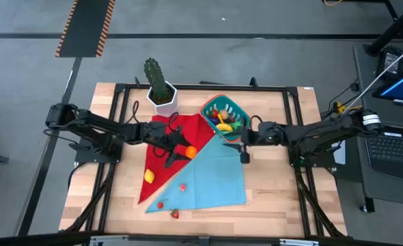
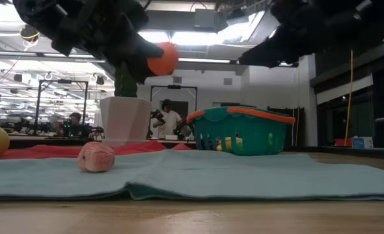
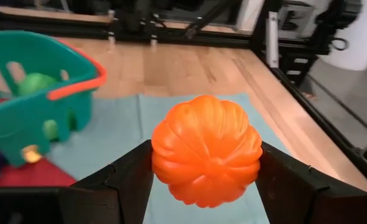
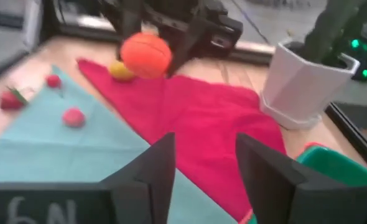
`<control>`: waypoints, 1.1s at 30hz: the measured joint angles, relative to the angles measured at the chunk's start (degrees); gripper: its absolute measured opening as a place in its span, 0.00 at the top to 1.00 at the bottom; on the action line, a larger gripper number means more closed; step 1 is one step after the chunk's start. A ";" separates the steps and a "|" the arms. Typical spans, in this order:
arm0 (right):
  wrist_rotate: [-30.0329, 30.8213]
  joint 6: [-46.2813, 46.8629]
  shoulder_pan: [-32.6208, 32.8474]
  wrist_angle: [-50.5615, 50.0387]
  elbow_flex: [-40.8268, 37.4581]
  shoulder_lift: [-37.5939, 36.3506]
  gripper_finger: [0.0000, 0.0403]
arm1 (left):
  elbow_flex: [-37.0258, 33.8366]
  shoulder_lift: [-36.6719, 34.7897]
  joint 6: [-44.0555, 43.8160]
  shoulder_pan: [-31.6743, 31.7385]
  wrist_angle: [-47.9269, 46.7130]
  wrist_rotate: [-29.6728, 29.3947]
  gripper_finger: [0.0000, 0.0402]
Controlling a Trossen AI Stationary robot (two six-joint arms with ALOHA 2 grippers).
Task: Build produce basket
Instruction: Put the orange pumpkin into the blue basket
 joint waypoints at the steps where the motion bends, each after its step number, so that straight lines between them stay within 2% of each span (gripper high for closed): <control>1: 0.59 -0.96 0.00 -2.53 1.60 0.68 0.56 | -0.01 0.79 0.02 0.27 0.80 0.95 0.42; 10: 1.02 -7.28 0.02 -15.02 14.84 8.97 0.41 | 0.56 2.62 1.27 2.32 2.16 5.20 0.42; 19: -0.26 -15.24 2.67 -23.30 26.77 18.36 0.43 | 0.55 2.59 1.25 5.28 2.34 10.72 0.42; 27: 1.24 -19.40 4.87 -36.91 40.65 25.93 0.43 | 0.57 2.59 1.20 6.58 2.02 12.99 0.42; 33: 1.28 -23.98 5.62 -37.30 44.88 28.79 0.43 | 0.59 2.59 1.16 6.75 0.99 15.24 0.42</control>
